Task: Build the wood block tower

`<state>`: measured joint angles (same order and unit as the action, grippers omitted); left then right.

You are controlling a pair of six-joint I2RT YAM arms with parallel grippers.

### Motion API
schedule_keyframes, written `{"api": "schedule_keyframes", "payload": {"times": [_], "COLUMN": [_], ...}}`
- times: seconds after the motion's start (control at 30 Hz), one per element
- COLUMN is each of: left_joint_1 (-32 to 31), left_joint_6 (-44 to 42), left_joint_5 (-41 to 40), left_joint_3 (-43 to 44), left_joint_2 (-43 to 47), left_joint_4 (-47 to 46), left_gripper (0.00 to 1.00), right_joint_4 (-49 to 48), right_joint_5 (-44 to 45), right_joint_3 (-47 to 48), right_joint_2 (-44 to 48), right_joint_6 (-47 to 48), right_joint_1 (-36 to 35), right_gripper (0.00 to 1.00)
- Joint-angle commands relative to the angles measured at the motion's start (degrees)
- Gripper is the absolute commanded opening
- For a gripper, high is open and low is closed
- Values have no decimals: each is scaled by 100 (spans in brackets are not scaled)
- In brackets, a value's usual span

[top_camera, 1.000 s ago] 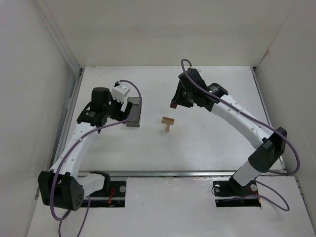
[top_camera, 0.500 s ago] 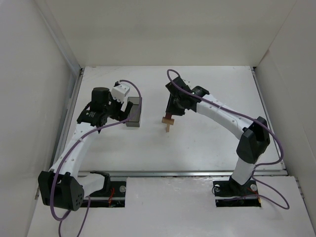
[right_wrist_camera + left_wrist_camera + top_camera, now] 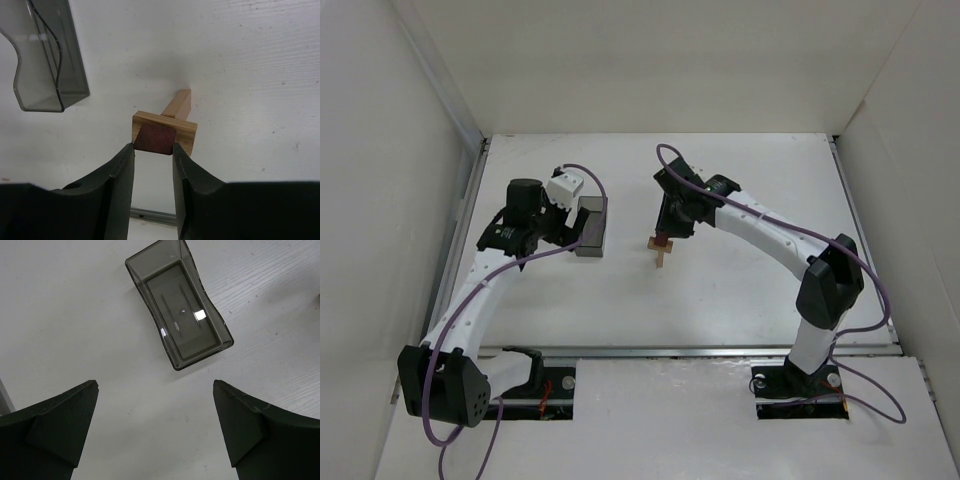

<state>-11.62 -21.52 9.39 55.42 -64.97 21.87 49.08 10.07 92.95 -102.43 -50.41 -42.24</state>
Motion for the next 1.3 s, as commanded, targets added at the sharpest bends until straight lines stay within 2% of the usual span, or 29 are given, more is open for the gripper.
{"api": "schedule_keyframes", "payload": {"times": [0.0, 0.53, 0.67, 0.73, 0.83, 0.9, 1.27], "left_joint_1": [-34, -86, -86, -86, -86, -86, -86], "left_joint_6": [51, -2, -2, -2, -2, -2, -2], "left_joint_5": [28, -25, -77, -77, -77, -77, -77], "left_joint_3": [-84, -137, -137, -137, -137, -137, -137], "left_joint_2": [169, 169, 169, 169, 169, 169, 169], "left_joint_4": [-157, -209, -209, -209, -209, -209, -209], "left_gripper": [99, 99, 99, 99, 99, 99, 99], "right_joint_4": [49, 155, 155, 155, 155, 155, 155], "right_joint_5": [-118, -172, -119, -119, -119, -119, -119], "right_joint_3": [180, 294, 294, 347, 408, 461, 461], "right_joint_2": [-5, -233, -233, -233, -233, -233, -181], "right_joint_6": [-56, 181, 181, 181, 242, 295, 348], "right_joint_1": [-12, -12, -12, -12, -12, -12, -12], "right_gripper": [0, 0, 10, 24, 38, 44, 47]}}
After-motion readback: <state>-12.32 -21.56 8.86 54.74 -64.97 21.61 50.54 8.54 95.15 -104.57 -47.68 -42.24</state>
